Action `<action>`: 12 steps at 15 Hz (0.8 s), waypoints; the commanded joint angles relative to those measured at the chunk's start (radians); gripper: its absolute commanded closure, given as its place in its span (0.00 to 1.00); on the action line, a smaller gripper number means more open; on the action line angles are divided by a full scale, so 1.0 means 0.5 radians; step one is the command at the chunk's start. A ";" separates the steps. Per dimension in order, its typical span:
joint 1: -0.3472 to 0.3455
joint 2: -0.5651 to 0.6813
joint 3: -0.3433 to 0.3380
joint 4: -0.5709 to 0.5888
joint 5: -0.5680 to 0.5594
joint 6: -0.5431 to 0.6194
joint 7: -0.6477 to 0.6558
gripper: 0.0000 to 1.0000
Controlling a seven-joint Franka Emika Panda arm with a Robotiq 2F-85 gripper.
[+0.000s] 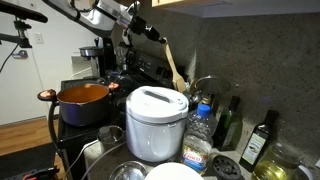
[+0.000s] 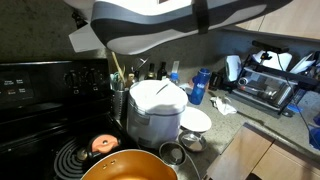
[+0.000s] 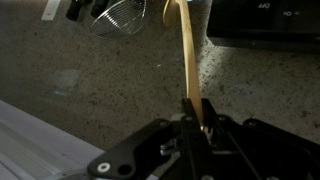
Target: Use a wooden spoon to mix in the pot then put the spoon back in the utensil holder
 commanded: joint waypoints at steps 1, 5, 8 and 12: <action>-0.029 0.020 0.009 0.020 -0.154 0.031 0.106 0.97; -0.047 0.043 0.019 -0.003 -0.188 0.039 0.144 0.97; -0.071 0.060 0.020 -0.043 -0.120 0.056 0.148 0.97; -0.117 0.078 0.008 -0.108 -0.020 0.076 0.169 0.97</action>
